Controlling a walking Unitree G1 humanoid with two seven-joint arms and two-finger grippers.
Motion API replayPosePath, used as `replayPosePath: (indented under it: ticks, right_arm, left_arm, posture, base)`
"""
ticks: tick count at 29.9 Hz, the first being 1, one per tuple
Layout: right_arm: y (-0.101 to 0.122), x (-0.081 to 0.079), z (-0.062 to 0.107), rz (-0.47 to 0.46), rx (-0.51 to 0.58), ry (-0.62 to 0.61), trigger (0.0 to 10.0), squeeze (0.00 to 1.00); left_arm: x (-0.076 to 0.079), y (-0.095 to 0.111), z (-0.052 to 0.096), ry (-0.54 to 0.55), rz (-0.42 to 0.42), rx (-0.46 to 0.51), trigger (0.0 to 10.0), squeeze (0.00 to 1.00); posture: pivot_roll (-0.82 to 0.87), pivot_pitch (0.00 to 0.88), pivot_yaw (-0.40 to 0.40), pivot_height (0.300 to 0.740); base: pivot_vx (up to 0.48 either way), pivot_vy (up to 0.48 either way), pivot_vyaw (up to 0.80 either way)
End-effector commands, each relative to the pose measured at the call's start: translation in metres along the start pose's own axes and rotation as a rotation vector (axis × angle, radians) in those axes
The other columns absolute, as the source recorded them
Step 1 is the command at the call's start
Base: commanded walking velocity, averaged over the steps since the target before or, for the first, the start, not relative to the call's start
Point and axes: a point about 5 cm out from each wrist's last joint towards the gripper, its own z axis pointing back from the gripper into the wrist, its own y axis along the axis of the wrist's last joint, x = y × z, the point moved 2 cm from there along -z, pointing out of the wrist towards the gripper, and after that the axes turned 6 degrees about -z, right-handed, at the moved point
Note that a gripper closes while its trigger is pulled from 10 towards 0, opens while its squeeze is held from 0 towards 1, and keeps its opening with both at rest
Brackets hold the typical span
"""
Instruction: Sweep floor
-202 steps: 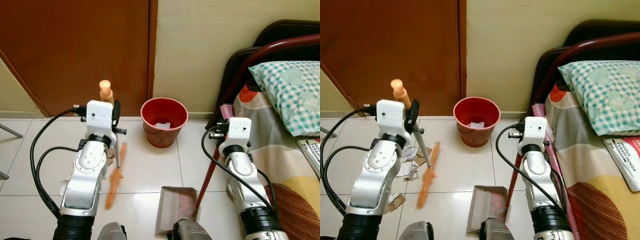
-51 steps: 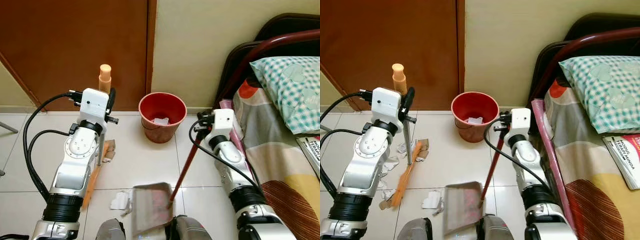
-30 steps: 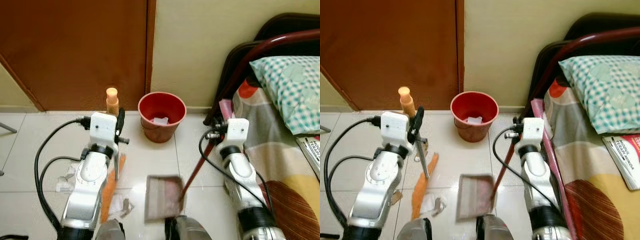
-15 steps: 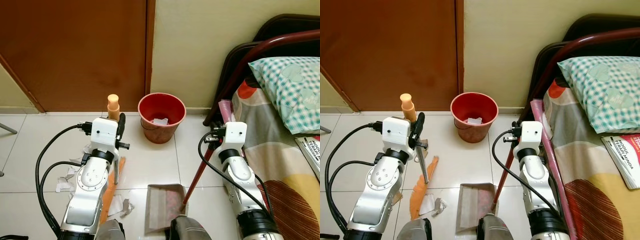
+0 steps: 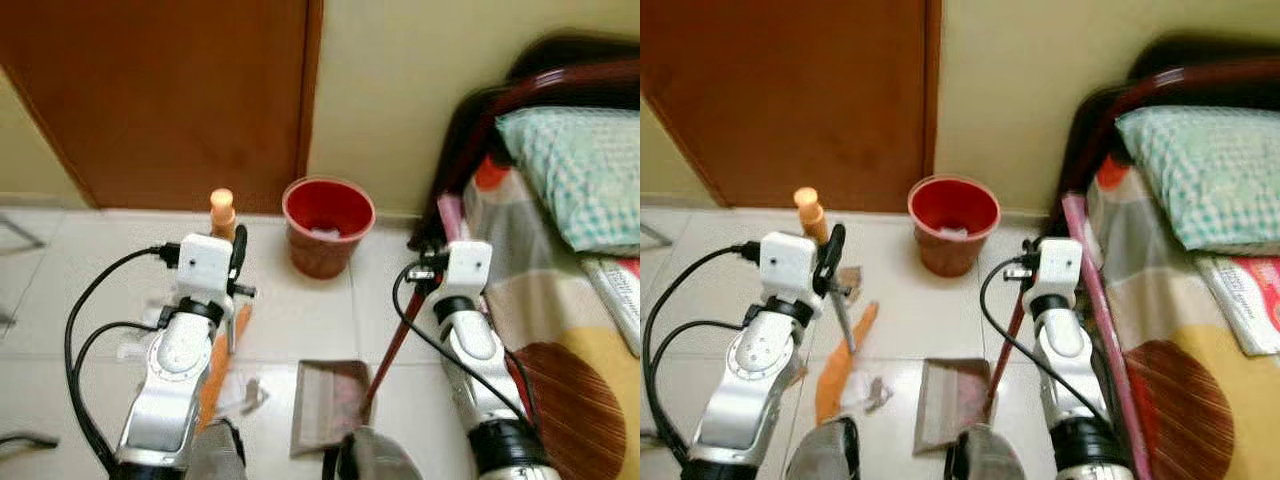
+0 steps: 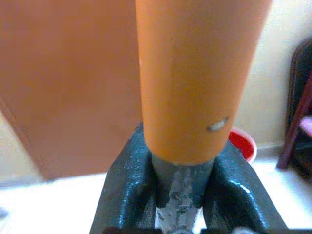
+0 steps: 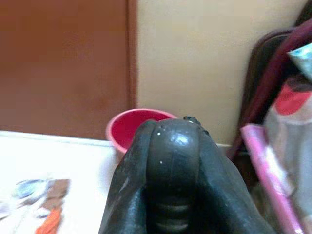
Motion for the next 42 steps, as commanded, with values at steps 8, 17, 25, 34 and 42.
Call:
replayPosePath:
  ticks: [8, 17, 25, 34, 42]
  right_arm:
    - [0.011, 0.005, -0.005, 0.033, 0.054, -0.052, 10.0, 0.0]
    - [0.015, 0.011, -0.026, 0.093, 0.064, -0.193, 10.0, 0.0]
    - [0.018, 0.001, -0.035, 0.101, 0.076, -0.186, 10.0, 0.0]
    - [0.011, 0.001, -0.033, 0.102, 0.07, -0.187, 10.0, 0.0]
    - [0.01, 0.001, -0.035, 0.103, 0.072, -0.191, 10.0, 0.0]
  left_arm:
    - [0.001, 0.003, -0.004, -0.009, -0.018, 0.005, 10.0, 0.0]
    - [0.021, 0.017, -0.012, -0.153, 0.038, 0.045, 10.0, 0.0]
    - [0.034, 0.037, -0.011, -0.287, -0.047, 0.125, 10.0, 0.0]
    - [0.017, 0.003, -0.011, -0.293, -0.26, 0.016, 10.0, 0.0]
    - [-0.017, -0.004, -0.021, -0.185, -0.391, -0.029, 10.0, 0.0]
  posture:
    - [0.04, 0.113, -0.06, 0.74]
    - [0.04, 0.126, -0.056, 0.74]
    - [0.06, 0.131, -0.059, 0.74]
    - [0.05, 0.132, -0.052, 0.74]
    - [0.06, 0.133, -0.053, 0.74]
  base:
    - [-0.033, 0.0, 0.0]
    - [0.0, 0.0, 0.0]
    - [0.0, 0.0, 0.0]
    - [0.0, 0.0, 0.0]
    - [0.0, 0.0, 0.0]
